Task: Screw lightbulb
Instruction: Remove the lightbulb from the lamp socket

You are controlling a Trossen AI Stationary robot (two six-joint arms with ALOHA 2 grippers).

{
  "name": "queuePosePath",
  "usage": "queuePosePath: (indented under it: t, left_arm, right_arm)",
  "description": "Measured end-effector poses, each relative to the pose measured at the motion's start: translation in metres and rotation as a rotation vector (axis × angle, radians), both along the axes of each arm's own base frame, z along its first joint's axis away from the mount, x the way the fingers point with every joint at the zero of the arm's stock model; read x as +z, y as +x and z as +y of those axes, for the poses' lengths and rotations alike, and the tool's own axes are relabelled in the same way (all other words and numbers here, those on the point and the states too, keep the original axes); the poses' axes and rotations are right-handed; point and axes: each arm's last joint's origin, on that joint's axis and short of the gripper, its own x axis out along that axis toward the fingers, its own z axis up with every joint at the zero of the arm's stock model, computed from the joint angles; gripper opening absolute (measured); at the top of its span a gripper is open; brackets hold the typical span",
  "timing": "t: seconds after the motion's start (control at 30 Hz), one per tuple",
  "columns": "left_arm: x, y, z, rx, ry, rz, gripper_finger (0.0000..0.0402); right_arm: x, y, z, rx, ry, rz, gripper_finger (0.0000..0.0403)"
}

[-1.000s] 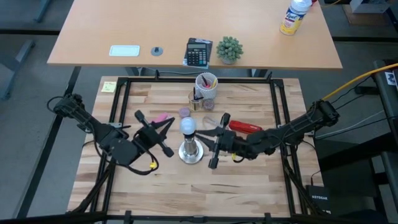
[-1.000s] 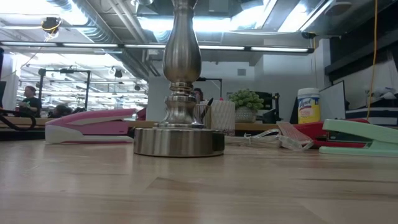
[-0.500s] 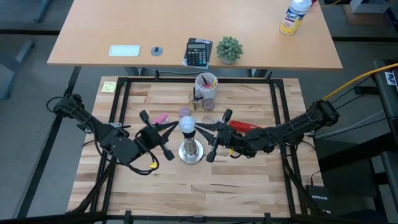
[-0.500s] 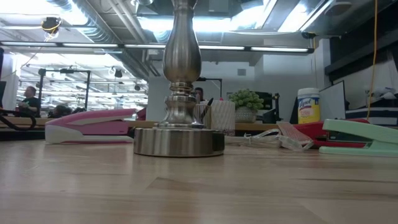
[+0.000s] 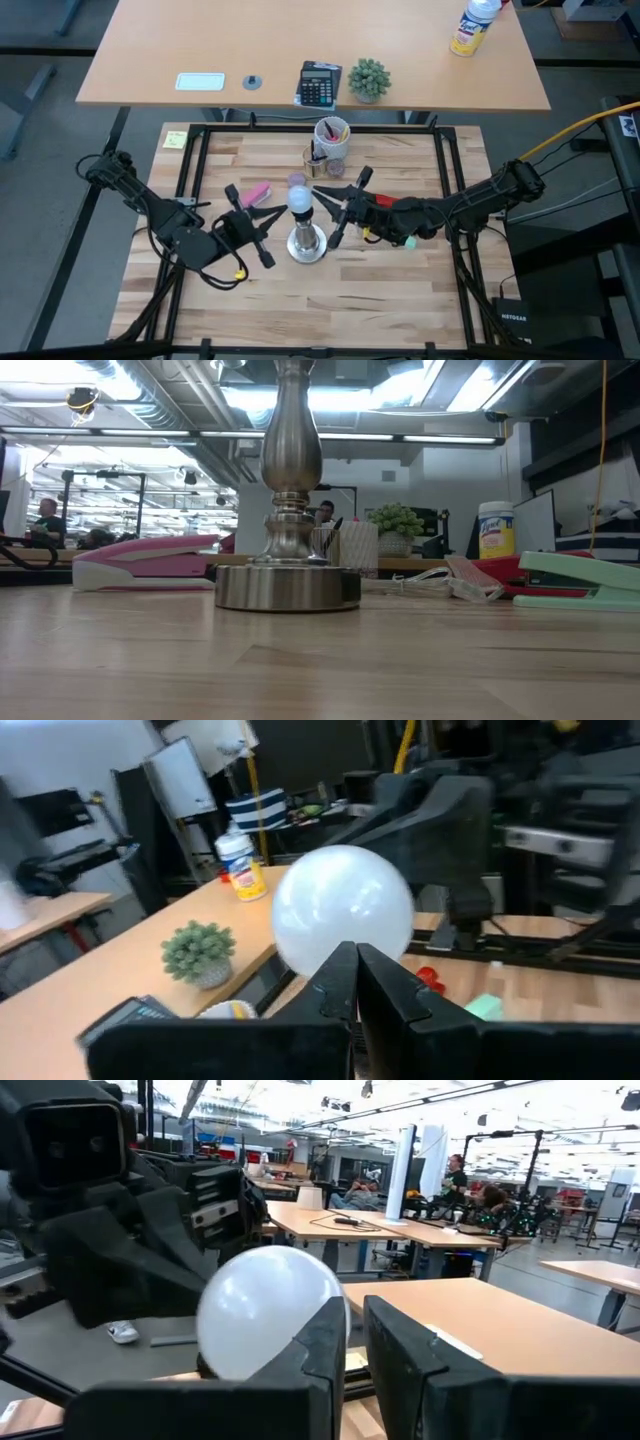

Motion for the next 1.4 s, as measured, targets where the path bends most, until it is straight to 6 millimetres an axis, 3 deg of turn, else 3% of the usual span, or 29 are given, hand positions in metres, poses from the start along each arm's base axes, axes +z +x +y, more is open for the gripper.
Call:
queuePosePath:
  t: [0.27, 0.47, 0.77, 0.97, 1.4]
  left_arm:
    - [0.000, 0.000, -0.003, -0.050, -0.025, -0.008, 0.0001]
    - [0.000, -0.005, -0.009, -0.059, -0.025, -0.014, 0.0001]
    - [0.001, -0.012, -0.009, 0.168, 0.030, -0.022, 0.0001]
    - [0.001, -0.005, 0.004, 0.224, 0.035, -0.018, 0.0001]
    - [0.000, 0.008, 0.015, 0.076, -0.007, -0.008, 0.0001]
  right_arm:
    - [-0.001, 0.003, -0.006, -0.006, -0.004, 0.001, 0.0048]
    - [0.008, -0.006, -0.002, 0.008, -0.028, -0.010, 0.0048]
    - [0.016, -0.022, 0.023, 0.101, -0.034, -0.034, 0.0048]
    - [0.011, -0.020, 0.030, 0.141, -0.017, -0.028, 0.0048]
    - [-0.002, -0.008, 0.027, 0.067, 0.000, 0.006, 0.0048]
